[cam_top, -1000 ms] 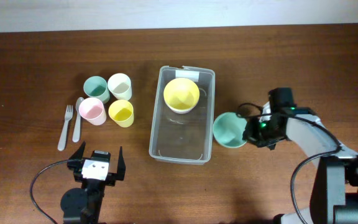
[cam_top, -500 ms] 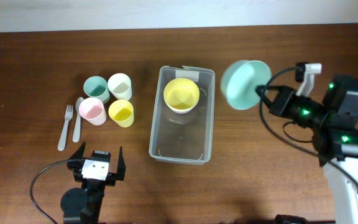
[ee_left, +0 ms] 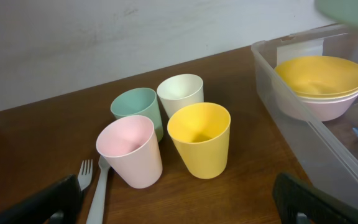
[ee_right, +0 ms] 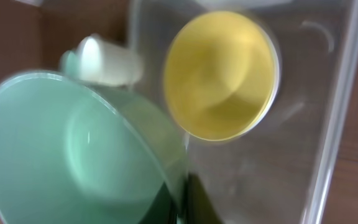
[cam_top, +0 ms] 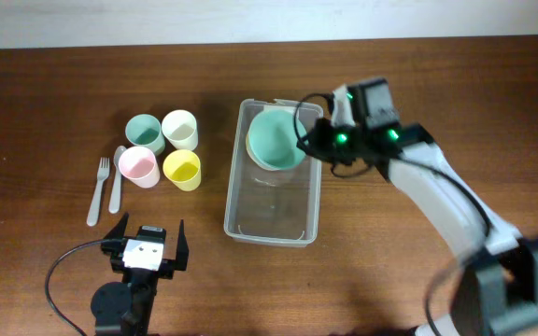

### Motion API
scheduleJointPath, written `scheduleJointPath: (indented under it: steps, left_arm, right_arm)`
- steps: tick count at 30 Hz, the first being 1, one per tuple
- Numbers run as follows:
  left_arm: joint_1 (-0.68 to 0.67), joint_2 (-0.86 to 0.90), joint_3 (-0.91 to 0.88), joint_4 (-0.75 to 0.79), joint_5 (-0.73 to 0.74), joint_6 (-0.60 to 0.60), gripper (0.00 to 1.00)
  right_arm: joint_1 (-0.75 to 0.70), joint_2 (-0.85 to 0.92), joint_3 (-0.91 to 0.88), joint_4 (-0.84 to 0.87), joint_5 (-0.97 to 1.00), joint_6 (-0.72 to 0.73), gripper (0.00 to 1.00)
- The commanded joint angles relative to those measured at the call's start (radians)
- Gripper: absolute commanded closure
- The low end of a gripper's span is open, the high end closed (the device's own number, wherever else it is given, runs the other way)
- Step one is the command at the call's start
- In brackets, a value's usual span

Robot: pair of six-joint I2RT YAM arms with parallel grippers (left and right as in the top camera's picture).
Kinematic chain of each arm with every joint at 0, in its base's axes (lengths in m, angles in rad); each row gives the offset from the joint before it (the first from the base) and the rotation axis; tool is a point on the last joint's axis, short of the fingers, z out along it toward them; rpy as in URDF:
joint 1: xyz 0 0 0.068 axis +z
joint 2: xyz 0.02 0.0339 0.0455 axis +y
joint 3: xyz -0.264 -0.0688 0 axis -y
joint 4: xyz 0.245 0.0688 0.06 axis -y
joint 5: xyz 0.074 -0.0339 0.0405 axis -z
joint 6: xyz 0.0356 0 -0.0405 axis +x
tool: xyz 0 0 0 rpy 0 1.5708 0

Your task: Pack container

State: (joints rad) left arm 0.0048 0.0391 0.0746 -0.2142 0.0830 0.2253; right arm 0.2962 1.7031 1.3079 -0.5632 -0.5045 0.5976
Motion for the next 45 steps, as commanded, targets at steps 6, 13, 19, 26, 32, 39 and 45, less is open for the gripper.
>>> scheduleJointPath:
  steps: [6, 13, 19, 26, 32, 39, 45]
  left_arm:
    - [-0.002, -0.006, -0.008, 0.004, 0.015, 0.008, 0.00]
    - [-0.002, -0.006, -0.008, 0.004, 0.015, 0.008, 0.00]
    - [-0.002, -0.006, -0.008, 0.004, 0.015, 0.008, 0.00]
    - [-0.002, -0.006, -0.008, 0.004, 0.015, 0.008, 0.00]
    - [-0.002, -0.006, -0.008, 0.004, 0.015, 0.008, 0.00]
    - [-0.002, -0.006, -0.008, 0.004, 0.015, 0.008, 0.00]
    - [-0.003, -0.006, -0.008, 0.004, 0.015, 0.008, 0.00]
  right_arm:
    - [0.012, 0.277, 0.383, -0.248, 0.230, -0.115, 0.96]
    - [0.025, 0.320, 0.383, -0.219, 0.225, -0.122, 0.96]
    - [0.048, 0.324, 0.383, -0.200, 0.206, -0.124, 0.96]
    - [0.048, 0.292, 0.389, -0.203, 0.176, -0.224, 0.54]
    - [-0.052, 0.077, 0.389, -0.313, 0.211, -0.227, 0.49]
    - [-0.338, -0.218, 0.389, -0.550, 0.266, -0.243, 0.43]
    - [-0.497, -0.326, 0.389, -0.601, 0.267, -0.329, 0.31]
